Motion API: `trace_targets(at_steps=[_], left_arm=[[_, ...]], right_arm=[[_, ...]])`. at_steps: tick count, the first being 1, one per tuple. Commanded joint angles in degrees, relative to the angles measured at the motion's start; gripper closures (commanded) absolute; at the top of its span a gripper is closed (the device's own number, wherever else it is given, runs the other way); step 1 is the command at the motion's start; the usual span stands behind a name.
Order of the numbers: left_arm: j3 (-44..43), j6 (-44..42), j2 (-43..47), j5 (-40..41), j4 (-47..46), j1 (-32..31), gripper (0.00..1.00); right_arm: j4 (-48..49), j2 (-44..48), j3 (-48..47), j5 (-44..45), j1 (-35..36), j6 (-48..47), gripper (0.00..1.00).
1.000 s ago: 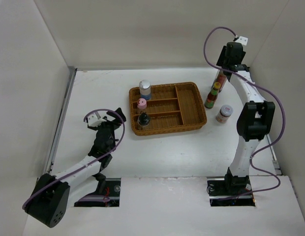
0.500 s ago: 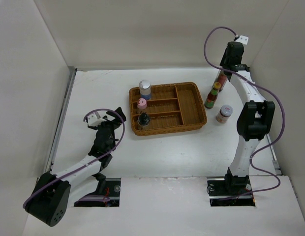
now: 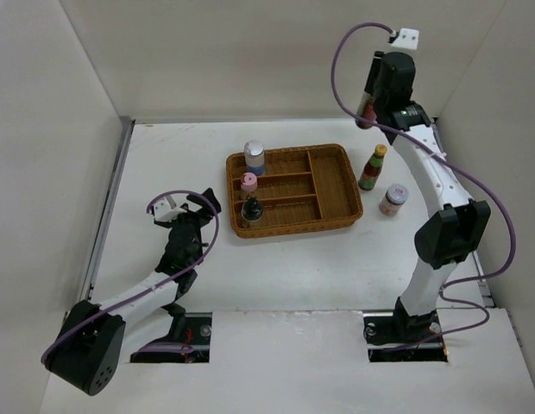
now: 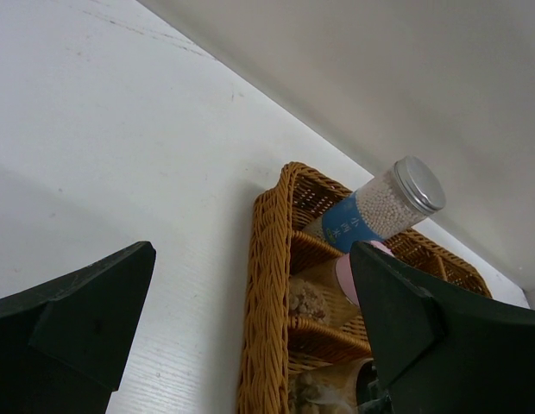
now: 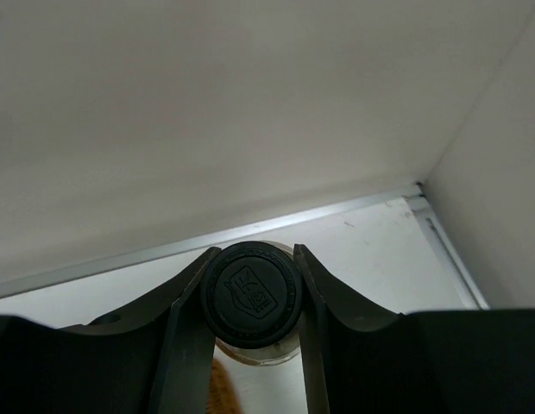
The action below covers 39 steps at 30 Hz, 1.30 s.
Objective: Organize the condiment bottles
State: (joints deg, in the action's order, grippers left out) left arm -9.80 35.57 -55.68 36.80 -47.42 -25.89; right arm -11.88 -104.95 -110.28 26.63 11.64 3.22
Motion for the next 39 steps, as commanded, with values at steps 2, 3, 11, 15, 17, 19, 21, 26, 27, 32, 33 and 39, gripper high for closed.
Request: trace_targets(at_steps=[2, 3, 11, 15, 17, 19, 21, 26, 27, 32, 33, 39], left_arm=[[0.31, 1.25, -1.01, -0.41, -2.94, 0.88, 0.0], [0.31, 1.43, -1.36, -0.41, -2.94, 1.06, 0.0], [1.36, 2.4, 0.48, -0.67, -3.12, 2.2, 0.0], [1.37, 2.48, 0.92, -0.67, -2.94, 2.2, 0.0], [1.37, 2.57, 0.75, -1.02, -2.94, 2.2, 0.0], [1.28, 2.57, 0.49, -1.46, -3.03, 2.2, 0.0], [1.19, 2.75, 0.22, -1.73, -3.12, 2.29, 0.0], [1.1, 2.92, -0.39, -1.82, -3.21, 2.29, 0.0], [1.01, 2.92, -0.39, -1.82, -3.21, 2.29, 0.0], [1.01, 2.92, -0.74, -1.82, -3.21, 2.29, 0.0], [0.93, 3.01, -0.83, -1.82, -3.21, 2.29, 0.0], [0.84, 3.01, -1.27, -2.08, -3.21, 2.29, 0.0]], right_arm=[[10.12, 4.31, -4.07, -0.09, 8.16, -0.59, 0.8], [10.3, 3.96, -3.98, -0.35, 9.57, -0.33, 0.8], [13.11, -2.1, -4.68, -0.7, 18.02, 0.64, 0.79], [13.64, -4.39, -4.24, -0.97, 20.04, 2.13, 0.79], [13.9, -5.09, -3.37, -1.14, 20.92, 2.92, 0.79], [14.95, -5.44, -1.7, -1.14, 21.71, 3.45, 0.79], [16.18, -5.62, 0.14, -1.06, 22.24, 3.63, 0.79], [17.59, -5.8, 4.01, -1.14, 22.59, 5.12, 0.79], [17.68, -5.8, 4.8, -1.14, 22.68, 5.47, 0.79], [18.56, -6.67, 8.06, -1.32, 22.94, 6.27, 0.79], [18.65, -6.85, 8.76, -1.32, 23.03, 6.27, 0.78], [22.33, -5.71, 15.43, -0.88, 23.47, 7.23, 0.65]])
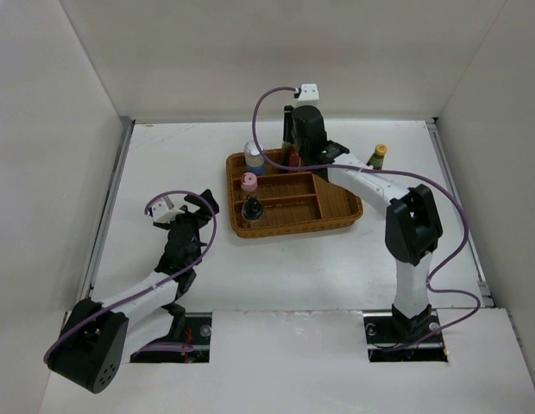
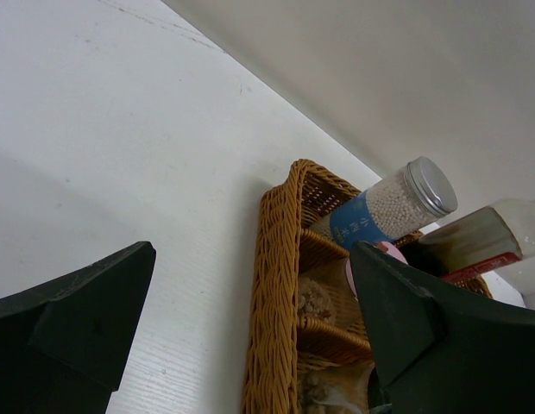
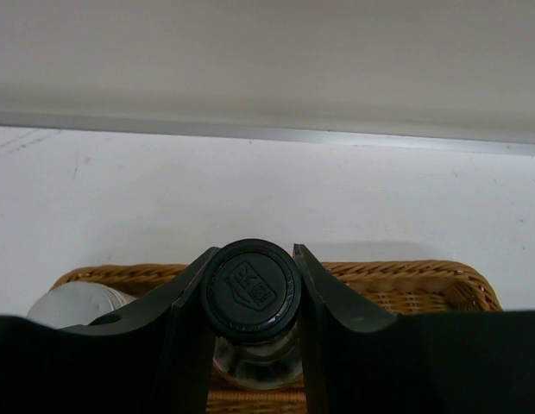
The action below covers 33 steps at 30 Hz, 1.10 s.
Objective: Organize the condiment bottles
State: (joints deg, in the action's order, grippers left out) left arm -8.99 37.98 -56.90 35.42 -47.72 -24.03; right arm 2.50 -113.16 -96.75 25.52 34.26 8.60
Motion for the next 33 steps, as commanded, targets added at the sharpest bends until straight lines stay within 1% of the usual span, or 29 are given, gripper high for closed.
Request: trace_targets(at_steps=[1, 8, 11, 14, 16, 19, 22, 24, 26, 29, 33], left_arm=[[0.03, 0.61, -0.05, -0.79, -2.9, 0.43, 0.0], [0.03, 0.61, -0.05, -0.79, -2.9, 0.52, 0.0], [0.03, 0.61, 0.04, -0.79, -2.9, 0.61, 0.0], [0.03, 0.61, 0.21, -0.79, -2.9, 0.7, 0.0], [0.03, 0.61, 0.3, -0.79, -2.81, 0.7, 0.0], [0.03, 0.7, 0.13, -0.88, -2.9, 0.7, 0.0], [-0.06, 0.78, -0.05, -1.32, -2.9, 0.7, 0.0], [-0.15, 0.78, -0.4, -1.49, -2.9, 0.7, 0.0], [-0.23, 0.78, -0.84, -1.58, -2.9, 0.7, 0.0], [-0.41, 0.87, -1.1, -1.93, -2.9, 0.7, 0.0], [-0.41, 1.05, -1.19, -2.37, -2.9, 0.7, 0.0]], right_arm=[[8.39, 2.95, 2.7, 0.15, 0.85, 2.12, 0.59], [8.22, 7.95, 5.17, -0.99, 0.85, 3.53, 0.31], [7.78, 11.64, 7.09, -1.44, 0.85, 3.7, 0.23], [8.04, 17.34, 11.3, -1.44, 0.85, 4.23, 0.17], [8.13, 21.82, 15.25, -1.44, 0.41, 5.02, 0.14], [7.87, 28.24, 21.32, -0.83, -2.39, 5.9, 0.12], [7.08, 33.87, 28.35, 1.8, -7.39, 7.04, 0.12], [5.5, 35.9, 31.43, 5.57, -10.74, 7.04, 0.12], [3.84, 36.43, 32.85, 9.1, -13.2, 6.34, 0.1], [0.23, 34.77, 32.42, 10.87, -16.37, 4.94, 0.08], [-2.85, 30.12, 30.14, 7.89, -19.71, 4.84, 0.07]])
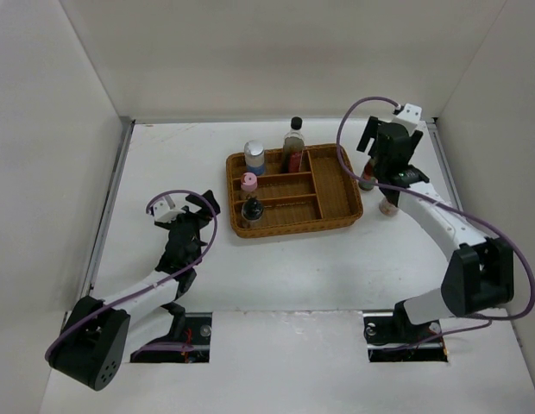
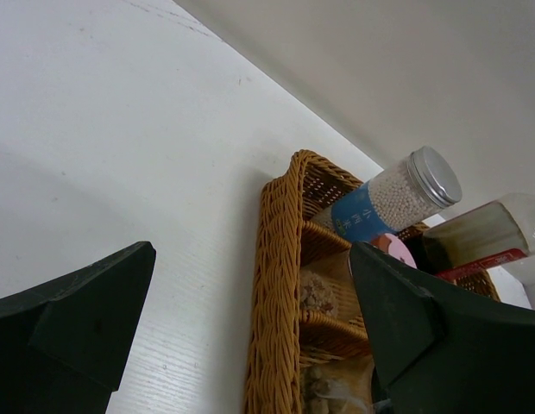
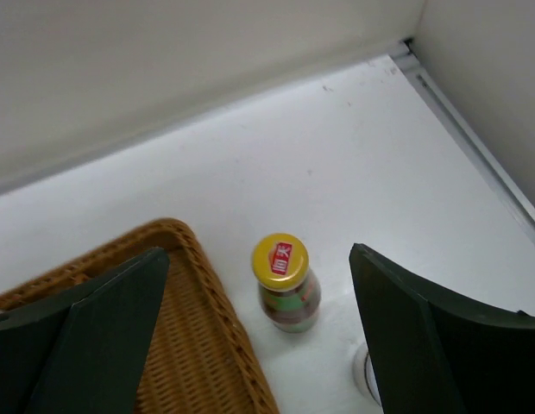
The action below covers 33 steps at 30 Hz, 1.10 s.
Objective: Organize the condiment bottles
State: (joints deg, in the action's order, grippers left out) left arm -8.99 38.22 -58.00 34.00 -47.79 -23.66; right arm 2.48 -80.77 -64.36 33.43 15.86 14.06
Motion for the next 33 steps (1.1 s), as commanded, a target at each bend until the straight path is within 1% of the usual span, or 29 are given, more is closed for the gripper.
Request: trace_targets(at_steps=[1, 6, 12, 14, 15, 17, 20, 22, 25, 28, 33], left_arm=[[-0.41, 0.81, -0.19, -0.95, -2.83, 0.33, 0.0], [-0.67, 1.07, -1.24, -1.3, -2.83, 0.41, 0.0], [-0.94, 1.42, -2.56, -1.57, -2.92, 0.68, 0.0], [-0.94, 1.42, -2.56, -1.74, -2.92, 0.68, 0.0], [-0.94, 1.42, -2.47, -1.83, -2.92, 0.68, 0.0], [-0.94, 1.42, -2.47, -1.83, -2.92, 0.94, 0.0], [-1.02, 1.6, -3.08, -1.83, -2.92, 1.03, 0.0], [-1.03, 1.68, -3.09, -2.09, -2.92, 1.03, 0.0], [-1.03, 1.69, -3.0, -2.27, -2.92, 1.29, 0.0], [-1.11, 1.77, -3.44, -2.27, -2.92, 1.38, 0.0], [-1.03, 1.95, -3.09, -2.53, -2.92, 1.47, 0.0]], right_arm=[[-3.01, -3.42, -2.79, -1.08, -1.75, -0.27, 0.08], [-2.39, -7.99, -5.33, -3.28, -3.33, 0.61, 0.11], [-3.62, -12.47, -7.97, -3.9, -4.21, 0.96, 0.22], [-3.89, -13.7, -8.15, -3.9, -4.56, 1.14, 0.3], [-3.89, -14.15, -8.15, -3.9, -4.83, 1.31, 0.36], [-3.97, -14.59, -8.15, -3.72, -5.0, 1.75, 0.5], [-3.97, -13.72, -8.33, -3.02, -5.09, 2.02, 0.67], [-3.01, -11.61, -8.24, -1.8, -5.01, 2.19, 0.74], [-0.64, -7.14, -8.07, -0.56, -4.83, 1.93, 0.78], [0.07, -2.83, -8.41, 0.58, -4.22, 1.23, 0.79], [0.42, 3.95, -6.93, 0.67, 0.43, 0.52, 0.8]])
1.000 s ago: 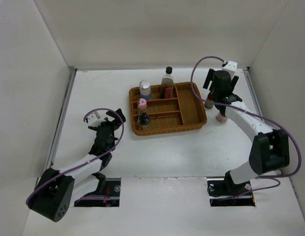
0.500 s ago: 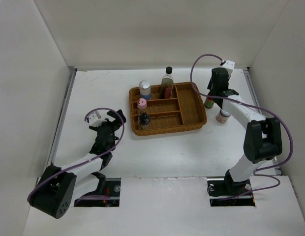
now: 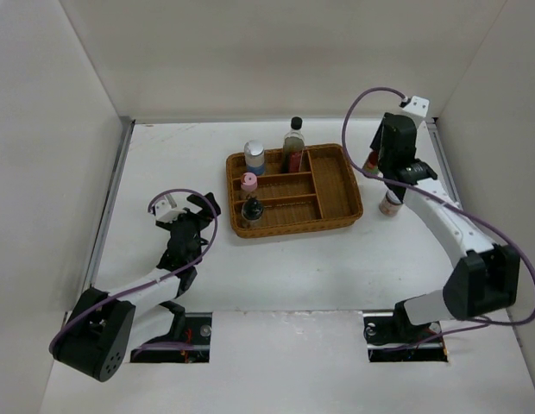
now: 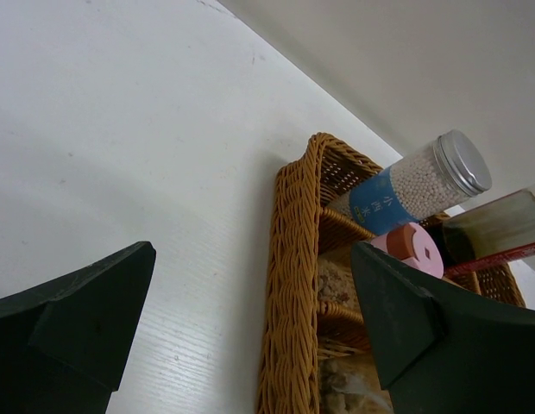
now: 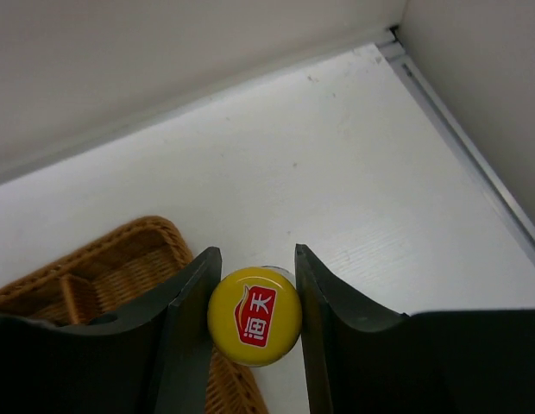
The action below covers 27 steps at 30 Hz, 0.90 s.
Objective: Organize the condiment bottles
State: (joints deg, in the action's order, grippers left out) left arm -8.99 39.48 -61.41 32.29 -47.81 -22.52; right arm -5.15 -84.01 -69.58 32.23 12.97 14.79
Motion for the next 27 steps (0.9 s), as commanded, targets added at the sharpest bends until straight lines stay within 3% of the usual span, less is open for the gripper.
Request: trace_targets(at_steps=[1, 6, 12, 27], left_arm=[[-1.03, 0.68, 0.32, -0.83, -2.9, 0.33, 0.0], [-1.03, 0.68, 0.15, -0.83, -2.9, 0.51, 0.0], [-0.76, 0.77, 0.76, -0.83, -2.9, 0.51, 0.0], [-0.85, 0.86, 0.76, -1.36, -2.9, 0.51, 0.0]], right_arm=[[7.87, 7.97, -1.35, 1.53, 4.72, -0.02, 0.8], [8.05, 9.56, -0.9, 1.0, 12.72, 0.86, 0.79], [10.33, 4.92, -4.24, -1.03, 19.76, 2.35, 0.79], [13.85, -4.94, -10.75, -1.11, 24.07, 2.53, 0.78]])
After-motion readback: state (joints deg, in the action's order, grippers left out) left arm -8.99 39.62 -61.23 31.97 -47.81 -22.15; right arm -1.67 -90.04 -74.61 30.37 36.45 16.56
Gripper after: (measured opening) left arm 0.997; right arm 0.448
